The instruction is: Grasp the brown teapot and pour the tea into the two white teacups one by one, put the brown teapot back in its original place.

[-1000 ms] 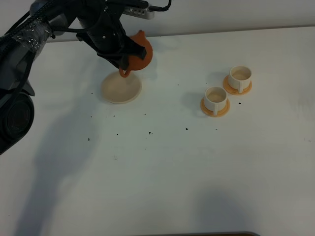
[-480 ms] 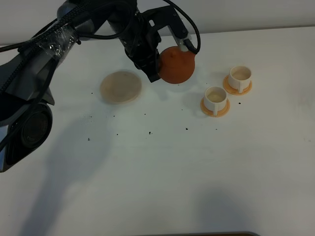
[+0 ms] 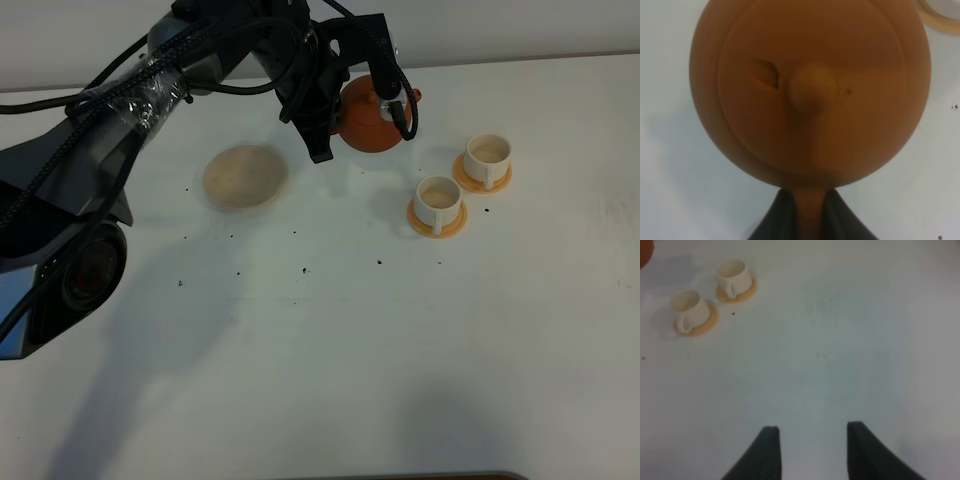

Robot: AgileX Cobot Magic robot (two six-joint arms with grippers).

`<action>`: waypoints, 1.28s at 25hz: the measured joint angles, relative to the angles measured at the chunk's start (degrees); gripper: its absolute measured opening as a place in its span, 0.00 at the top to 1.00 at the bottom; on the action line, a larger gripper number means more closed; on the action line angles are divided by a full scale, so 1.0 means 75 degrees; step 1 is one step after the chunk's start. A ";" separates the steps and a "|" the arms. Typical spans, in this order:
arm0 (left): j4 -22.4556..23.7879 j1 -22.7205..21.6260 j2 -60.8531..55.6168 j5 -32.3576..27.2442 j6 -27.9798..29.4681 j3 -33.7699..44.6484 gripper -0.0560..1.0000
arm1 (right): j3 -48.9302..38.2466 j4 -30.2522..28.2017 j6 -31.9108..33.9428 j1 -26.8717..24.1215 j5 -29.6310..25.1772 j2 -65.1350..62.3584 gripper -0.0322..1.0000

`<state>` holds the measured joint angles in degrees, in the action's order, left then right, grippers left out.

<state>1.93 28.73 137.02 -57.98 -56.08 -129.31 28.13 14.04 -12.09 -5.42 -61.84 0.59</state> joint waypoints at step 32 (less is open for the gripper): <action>0.0142 0.0476 0.1185 0.3352 -0.1526 -0.0009 0.84 | 0.0000 0.0000 0.0000 0.0000 0.0000 0.0000 0.67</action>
<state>3.00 32.30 145.90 -32.84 -67.52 -129.37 28.13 14.04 -12.09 -5.42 -61.84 0.59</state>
